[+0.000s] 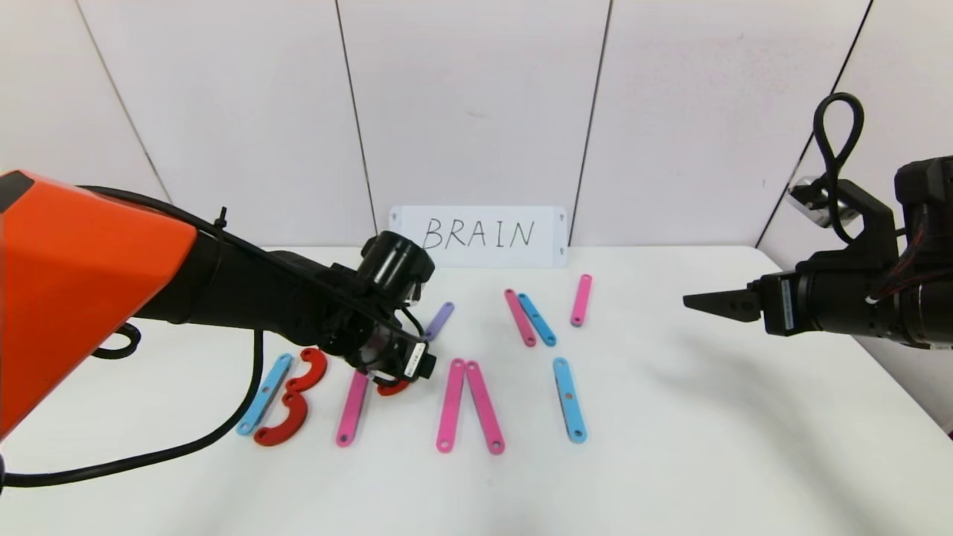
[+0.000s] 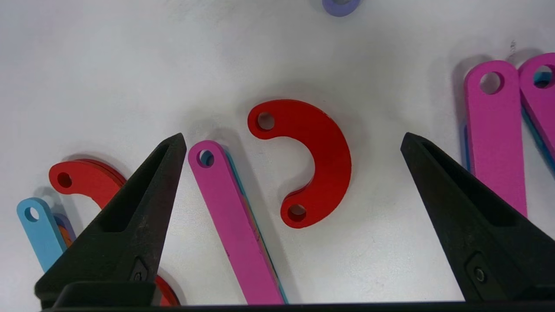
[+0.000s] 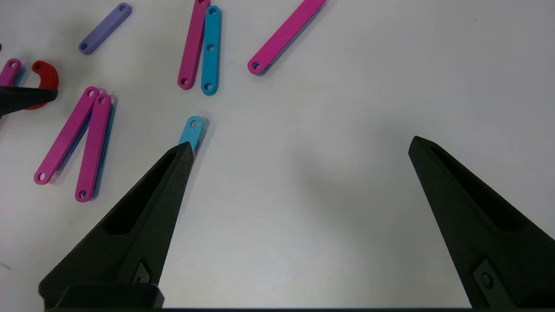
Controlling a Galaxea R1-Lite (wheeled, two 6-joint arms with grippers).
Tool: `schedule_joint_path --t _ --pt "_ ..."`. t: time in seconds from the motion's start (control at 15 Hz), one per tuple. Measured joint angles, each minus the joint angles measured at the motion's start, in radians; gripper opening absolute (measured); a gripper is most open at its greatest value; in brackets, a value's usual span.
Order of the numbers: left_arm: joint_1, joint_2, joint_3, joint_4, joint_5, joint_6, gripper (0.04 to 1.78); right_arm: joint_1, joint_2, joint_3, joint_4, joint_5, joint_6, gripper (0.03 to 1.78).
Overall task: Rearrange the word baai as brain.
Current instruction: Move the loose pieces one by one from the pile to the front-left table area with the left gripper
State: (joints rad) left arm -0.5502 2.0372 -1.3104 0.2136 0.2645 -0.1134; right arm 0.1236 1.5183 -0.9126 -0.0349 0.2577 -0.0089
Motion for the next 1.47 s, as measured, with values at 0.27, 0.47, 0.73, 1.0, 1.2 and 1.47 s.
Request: schedule_joint_path --t 0.27,0.47,0.73,1.0,1.2,1.47 --pt "0.002 0.018 -0.003 0.002 0.003 0.007 1.73 0.000 0.000 0.000 0.000 0.001 0.000 1.74" --pt "0.013 0.022 -0.008 0.019 0.029 0.028 1.73 0.000 0.000 0.000 0.000 0.001 0.000 1.74" --pt "0.021 0.022 -0.023 0.076 0.051 0.031 1.73 0.000 0.000 0.000 0.000 0.001 0.000 1.74" --pt "0.037 0.019 -0.033 0.094 0.051 0.034 1.73 0.000 0.000 0.000 0.000 0.001 0.000 1.74" --pt "0.041 0.014 -0.035 0.097 0.051 0.034 1.73 0.000 0.000 0.000 0.000 0.001 0.000 1.74" --pt "0.040 0.009 -0.042 0.080 0.040 0.023 1.73 0.000 0.000 0.000 0.000 0.001 0.000 1.74"
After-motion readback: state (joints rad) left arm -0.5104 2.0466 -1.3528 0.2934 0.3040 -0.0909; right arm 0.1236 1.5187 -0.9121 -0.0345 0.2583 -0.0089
